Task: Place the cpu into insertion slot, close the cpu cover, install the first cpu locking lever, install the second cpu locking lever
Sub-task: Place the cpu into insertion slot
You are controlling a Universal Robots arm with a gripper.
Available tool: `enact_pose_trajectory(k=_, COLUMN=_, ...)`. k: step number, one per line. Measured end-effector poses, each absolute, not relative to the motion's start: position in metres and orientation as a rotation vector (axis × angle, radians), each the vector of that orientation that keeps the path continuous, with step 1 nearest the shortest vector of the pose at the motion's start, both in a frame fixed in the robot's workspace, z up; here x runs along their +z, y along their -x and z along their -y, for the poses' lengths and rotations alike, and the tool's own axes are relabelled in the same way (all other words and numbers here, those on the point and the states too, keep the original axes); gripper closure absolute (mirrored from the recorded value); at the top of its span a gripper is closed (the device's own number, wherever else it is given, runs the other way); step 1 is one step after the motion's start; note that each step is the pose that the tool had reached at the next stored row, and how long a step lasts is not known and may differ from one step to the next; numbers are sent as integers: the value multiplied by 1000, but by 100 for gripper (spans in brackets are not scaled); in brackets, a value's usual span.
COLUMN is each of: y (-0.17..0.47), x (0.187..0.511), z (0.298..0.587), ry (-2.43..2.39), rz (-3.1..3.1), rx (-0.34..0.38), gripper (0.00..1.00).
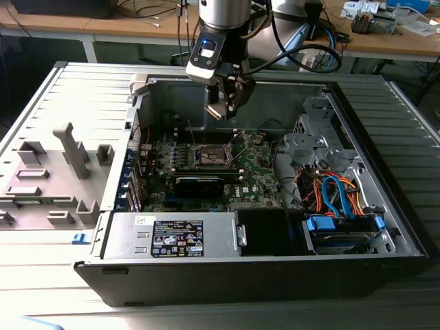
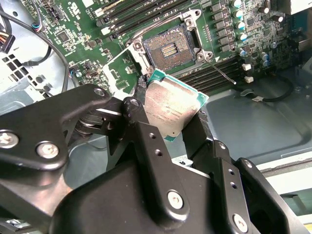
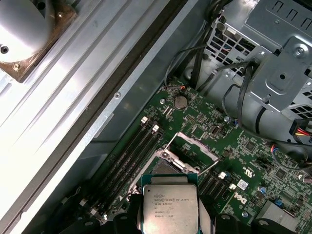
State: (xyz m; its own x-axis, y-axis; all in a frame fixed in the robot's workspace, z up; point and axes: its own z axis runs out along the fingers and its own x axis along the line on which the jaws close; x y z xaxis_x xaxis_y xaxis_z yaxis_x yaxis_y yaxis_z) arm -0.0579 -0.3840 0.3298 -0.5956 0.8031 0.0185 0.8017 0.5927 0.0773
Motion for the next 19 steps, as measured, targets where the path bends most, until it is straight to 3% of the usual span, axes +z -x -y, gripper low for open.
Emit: enact_pose_trajectory(k=19, y=58, x=329, z=384, ry=-1443, rz=-2766, rx=120, gripper=45)
